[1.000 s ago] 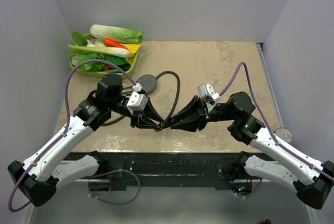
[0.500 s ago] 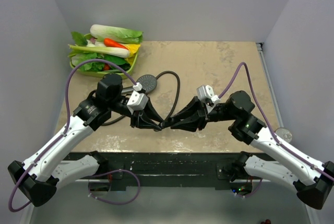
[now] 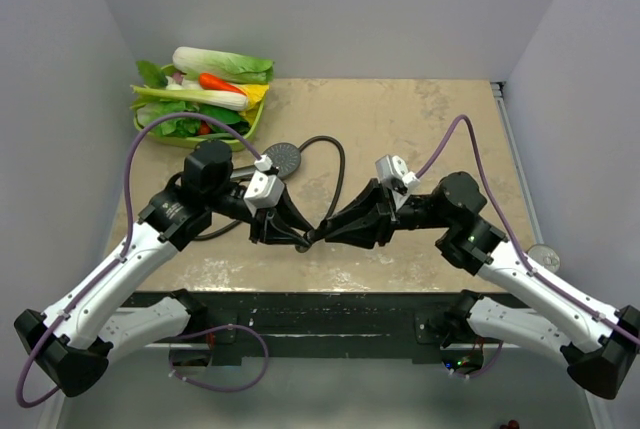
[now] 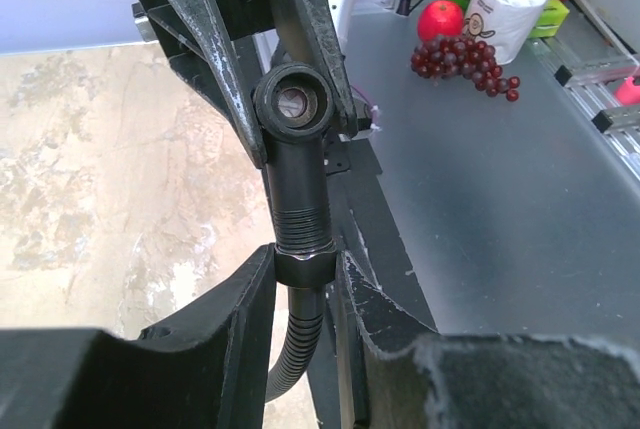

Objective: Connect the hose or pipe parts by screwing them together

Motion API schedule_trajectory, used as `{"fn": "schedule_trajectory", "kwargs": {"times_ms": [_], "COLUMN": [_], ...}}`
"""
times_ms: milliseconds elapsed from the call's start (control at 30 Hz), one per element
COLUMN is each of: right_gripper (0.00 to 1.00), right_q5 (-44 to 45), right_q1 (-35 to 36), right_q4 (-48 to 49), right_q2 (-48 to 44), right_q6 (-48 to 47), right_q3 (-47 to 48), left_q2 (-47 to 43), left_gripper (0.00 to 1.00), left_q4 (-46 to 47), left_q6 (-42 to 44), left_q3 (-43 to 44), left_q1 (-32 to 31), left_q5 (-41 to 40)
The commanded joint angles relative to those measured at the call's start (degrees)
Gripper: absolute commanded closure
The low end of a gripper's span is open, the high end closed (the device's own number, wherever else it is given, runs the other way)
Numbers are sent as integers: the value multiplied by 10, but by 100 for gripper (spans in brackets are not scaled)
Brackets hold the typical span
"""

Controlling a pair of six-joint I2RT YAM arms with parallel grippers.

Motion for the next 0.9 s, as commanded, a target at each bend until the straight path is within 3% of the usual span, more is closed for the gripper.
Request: {"fn": "schedule_trajectory", "kwargs": {"times_ms": [0,400,867], "right_gripper": [100,100,100], "right_q5": [47,74,176], "right_q1": [3,15,36], "right_q4": [-29,-141,-132], "right_q2": [2,12,9], "right_q6": [11,-22,49], "right_q3": [-4,43,29], "left_q2": [-10,0,0], "left_gripper": [100,100,100], "left_q4": [65,21,42], "left_q6": [16,68,62], "left_q3": [23,19,14], "left_q1": [-4,-5,-6], "left_q5": [-38,-121,-223]}}
